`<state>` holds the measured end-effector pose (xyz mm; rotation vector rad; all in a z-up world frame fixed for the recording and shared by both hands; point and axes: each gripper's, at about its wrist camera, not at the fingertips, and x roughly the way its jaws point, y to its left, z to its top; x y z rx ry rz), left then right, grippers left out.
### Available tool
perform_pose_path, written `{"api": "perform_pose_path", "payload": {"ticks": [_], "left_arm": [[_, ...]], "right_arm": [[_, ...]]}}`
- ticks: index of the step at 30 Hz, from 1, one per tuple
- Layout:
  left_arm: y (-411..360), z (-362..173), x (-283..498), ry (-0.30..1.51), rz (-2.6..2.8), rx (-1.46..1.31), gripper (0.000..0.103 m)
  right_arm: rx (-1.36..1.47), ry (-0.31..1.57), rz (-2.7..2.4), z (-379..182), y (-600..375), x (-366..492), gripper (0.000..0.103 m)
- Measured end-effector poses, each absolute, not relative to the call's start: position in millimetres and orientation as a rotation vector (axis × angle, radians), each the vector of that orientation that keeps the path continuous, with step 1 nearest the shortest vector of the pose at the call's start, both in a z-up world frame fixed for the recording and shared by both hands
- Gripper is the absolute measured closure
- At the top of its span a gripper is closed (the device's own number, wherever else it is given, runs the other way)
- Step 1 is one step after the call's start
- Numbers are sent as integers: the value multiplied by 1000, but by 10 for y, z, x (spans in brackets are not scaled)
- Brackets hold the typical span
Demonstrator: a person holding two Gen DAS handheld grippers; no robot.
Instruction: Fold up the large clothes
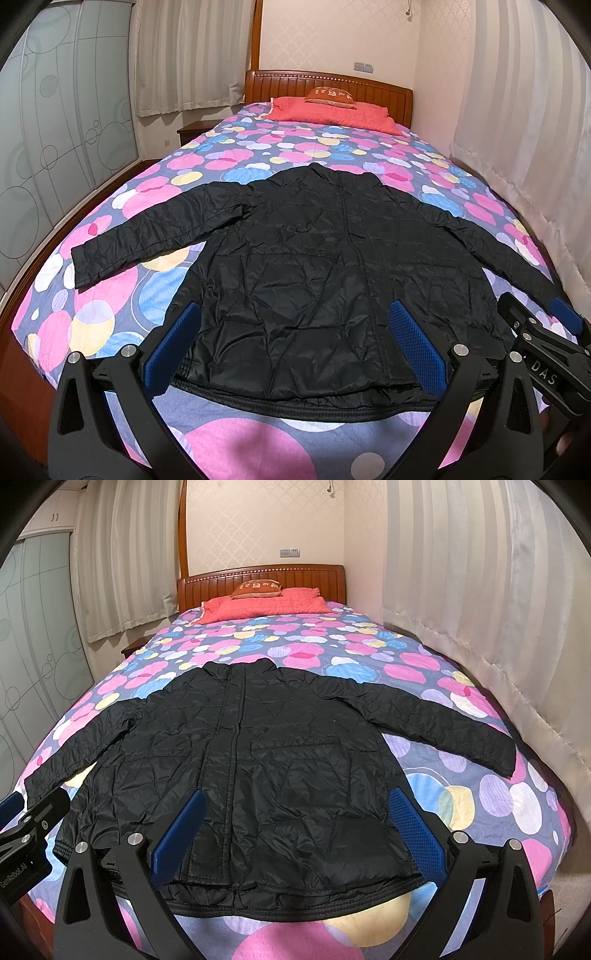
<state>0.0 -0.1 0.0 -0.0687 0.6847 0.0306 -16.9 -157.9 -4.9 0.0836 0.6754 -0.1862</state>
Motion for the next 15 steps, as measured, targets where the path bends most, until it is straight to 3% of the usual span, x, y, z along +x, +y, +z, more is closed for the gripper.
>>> {"api": "perform_pose_path", "payload": {"ticks": [15], "left_arm": [[-4,-1,3,688,31,-66,2]], "right_arm": [[84,677,-185,-69,-1585,-171,5]]}}
